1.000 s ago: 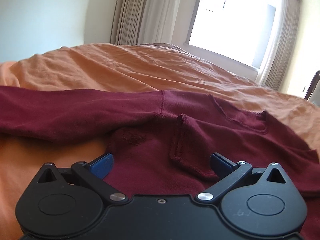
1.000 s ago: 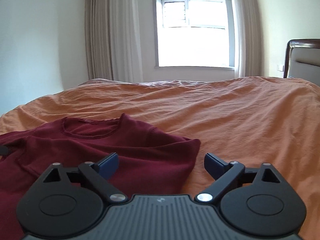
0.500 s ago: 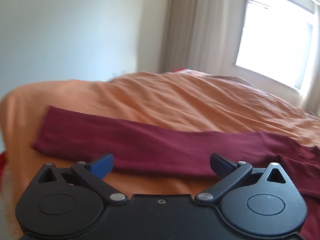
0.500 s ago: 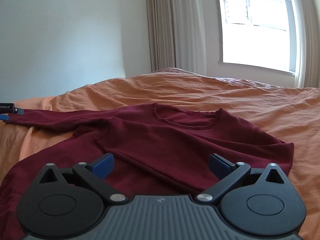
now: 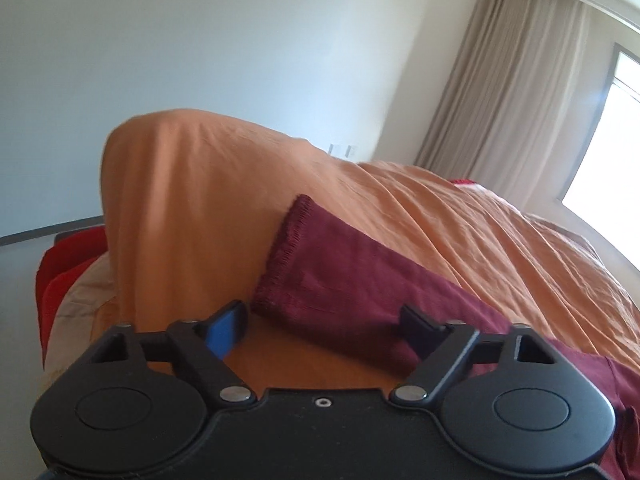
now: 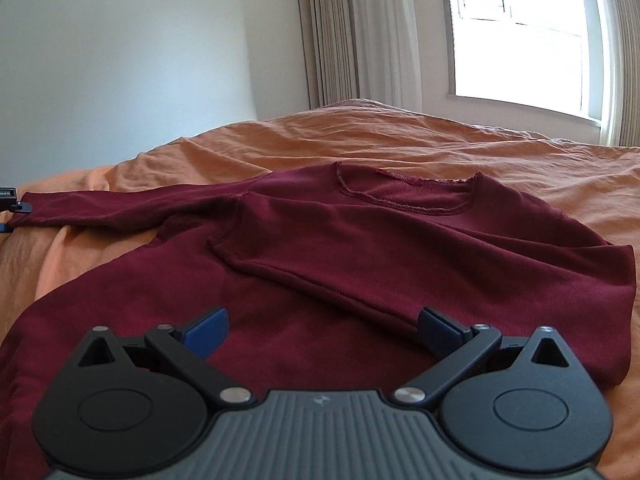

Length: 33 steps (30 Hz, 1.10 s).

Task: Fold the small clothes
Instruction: 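Grasp the other sleeve cuff with the left gripper and lift it, then lay the held sleeve across the sweater body and open the left gripper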

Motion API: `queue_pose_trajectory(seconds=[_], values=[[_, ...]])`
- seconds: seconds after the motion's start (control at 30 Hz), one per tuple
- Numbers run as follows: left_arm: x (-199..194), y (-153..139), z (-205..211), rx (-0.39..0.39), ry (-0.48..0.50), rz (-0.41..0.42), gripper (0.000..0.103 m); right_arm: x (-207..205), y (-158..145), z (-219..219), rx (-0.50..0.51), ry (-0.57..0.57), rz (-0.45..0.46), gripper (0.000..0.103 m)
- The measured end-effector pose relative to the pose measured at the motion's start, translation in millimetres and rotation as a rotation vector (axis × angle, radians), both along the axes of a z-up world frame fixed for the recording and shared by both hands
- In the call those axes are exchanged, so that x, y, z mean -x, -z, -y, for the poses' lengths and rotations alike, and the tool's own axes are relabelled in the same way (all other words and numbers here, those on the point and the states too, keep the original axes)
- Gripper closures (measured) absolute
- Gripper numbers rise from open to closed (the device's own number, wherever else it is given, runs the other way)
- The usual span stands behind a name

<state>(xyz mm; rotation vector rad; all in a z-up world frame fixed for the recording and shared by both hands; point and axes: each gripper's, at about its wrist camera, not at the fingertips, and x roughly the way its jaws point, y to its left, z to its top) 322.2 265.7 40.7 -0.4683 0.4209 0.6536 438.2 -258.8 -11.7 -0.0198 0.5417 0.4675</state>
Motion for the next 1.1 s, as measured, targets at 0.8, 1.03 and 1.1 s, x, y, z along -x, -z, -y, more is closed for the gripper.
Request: queue_pose_trajectory(seconds=[0.8, 1.03, 1.1], values=[[-47.6, -89.8, 61.7, -0.201, 0.145, 0.124, 0.097, -6.3, -14.4, 14.9, -0.038, 0.013, 0.053, 0.0], [-100.0, -137.6, 163.1, -0.254, 0.406, 0.194, 0.097, -1.0, -25.7, 44.1, -0.055, 0.069, 0.082, 0.0], [-114.5, -139.6, 196.5, -0.255, 0.479, 0.21, 0.097, 2.8, -26.8, 57.3, -0.063, 0.094, 0.086, 0.0]])
